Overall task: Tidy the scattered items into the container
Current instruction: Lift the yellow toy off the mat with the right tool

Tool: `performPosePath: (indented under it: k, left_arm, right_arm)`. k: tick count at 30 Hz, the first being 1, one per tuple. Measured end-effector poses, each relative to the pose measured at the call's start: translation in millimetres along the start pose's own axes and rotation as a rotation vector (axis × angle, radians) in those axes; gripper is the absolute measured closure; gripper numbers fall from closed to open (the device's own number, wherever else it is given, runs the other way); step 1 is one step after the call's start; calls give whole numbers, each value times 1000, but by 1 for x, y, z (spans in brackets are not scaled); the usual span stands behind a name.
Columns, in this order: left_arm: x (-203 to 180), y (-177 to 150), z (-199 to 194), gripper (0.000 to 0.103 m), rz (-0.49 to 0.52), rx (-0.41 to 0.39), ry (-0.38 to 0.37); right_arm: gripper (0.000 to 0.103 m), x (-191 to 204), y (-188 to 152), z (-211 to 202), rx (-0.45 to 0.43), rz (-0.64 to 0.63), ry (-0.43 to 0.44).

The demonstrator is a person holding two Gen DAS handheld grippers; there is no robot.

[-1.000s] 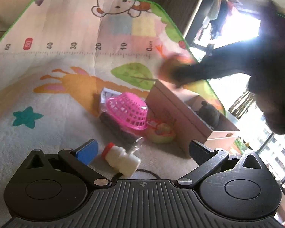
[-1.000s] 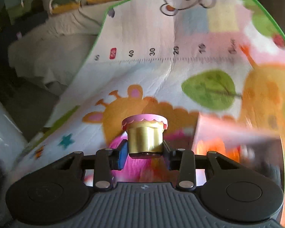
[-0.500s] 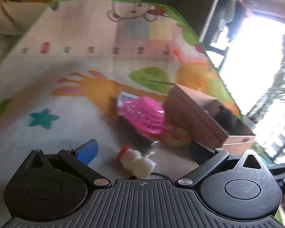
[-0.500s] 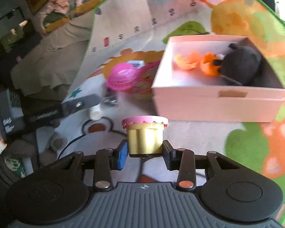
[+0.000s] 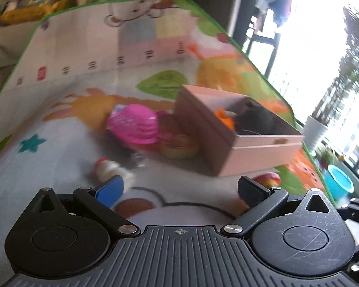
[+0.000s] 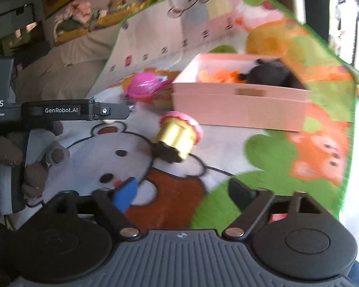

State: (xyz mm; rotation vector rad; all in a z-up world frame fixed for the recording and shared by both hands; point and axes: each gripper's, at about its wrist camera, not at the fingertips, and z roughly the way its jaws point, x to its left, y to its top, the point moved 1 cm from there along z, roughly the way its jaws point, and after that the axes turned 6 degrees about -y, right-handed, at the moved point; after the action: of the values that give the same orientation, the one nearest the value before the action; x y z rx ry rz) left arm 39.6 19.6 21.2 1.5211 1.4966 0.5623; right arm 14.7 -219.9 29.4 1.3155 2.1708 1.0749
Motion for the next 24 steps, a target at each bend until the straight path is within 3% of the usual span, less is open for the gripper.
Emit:
performPosePath:
  k: [4,6,9,13,18,21,24]
  left_arm:
    - [-21,3,10,0,38,27,-11]
    - [-31,9,16,0,45,43,-31]
    - [-45,21,27,0,52,70,-53]
    - [-56,29,46,0,84,103,0]
    - [-47,24,57,0,63,159,14]
    - [-37,19,45,0,51,151,-2]
    - [-19,8,26,0,53,126,35]
  right_arm:
    - [7,-19,-12,-1,41,109,-2]
    - [0,-23,-15,-1,31,135,15]
    - [0,-20,-17,0,16,136,11]
    - [0,-19,-23,-2,-8,131,16]
    - [0,-23,-25,-4,-21,141,33]
    - [0,-18,-17,-2,21,95,21]
    - [0,-17,-3,-6,-18,98,27]
